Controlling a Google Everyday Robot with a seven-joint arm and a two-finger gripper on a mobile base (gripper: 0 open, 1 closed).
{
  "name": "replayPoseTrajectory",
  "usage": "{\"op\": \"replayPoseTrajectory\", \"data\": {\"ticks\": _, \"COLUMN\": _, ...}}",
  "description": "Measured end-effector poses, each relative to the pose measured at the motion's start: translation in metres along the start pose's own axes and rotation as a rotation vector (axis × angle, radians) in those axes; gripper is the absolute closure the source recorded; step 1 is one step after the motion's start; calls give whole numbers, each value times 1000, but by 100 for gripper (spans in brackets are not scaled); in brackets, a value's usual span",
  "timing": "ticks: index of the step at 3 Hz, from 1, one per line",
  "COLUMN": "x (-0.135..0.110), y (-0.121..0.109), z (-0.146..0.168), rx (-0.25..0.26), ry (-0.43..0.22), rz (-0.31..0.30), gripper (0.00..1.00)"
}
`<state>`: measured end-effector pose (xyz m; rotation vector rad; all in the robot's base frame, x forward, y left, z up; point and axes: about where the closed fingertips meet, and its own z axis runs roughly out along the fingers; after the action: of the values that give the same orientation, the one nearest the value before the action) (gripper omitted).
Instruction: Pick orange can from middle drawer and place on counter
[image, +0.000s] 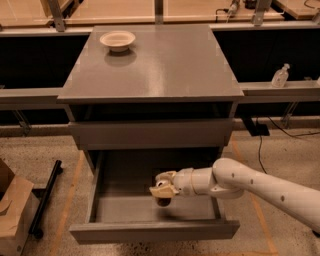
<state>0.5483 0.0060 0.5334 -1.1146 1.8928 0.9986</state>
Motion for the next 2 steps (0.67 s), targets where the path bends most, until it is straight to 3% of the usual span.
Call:
{"op": "replayPoseTrajectory", "data": {"ticks": 1, "x": -46, "y": 1, "z": -64, "rx": 0, "ry": -38, "rz": -38, "gripper": 100}}
{"op": "replayPoseTrajectory", "data": {"ticks": 2, "x": -98, "y": -10, "z": -127, "rx": -6, "ry": -22, "rz": -86, "gripper": 100}}
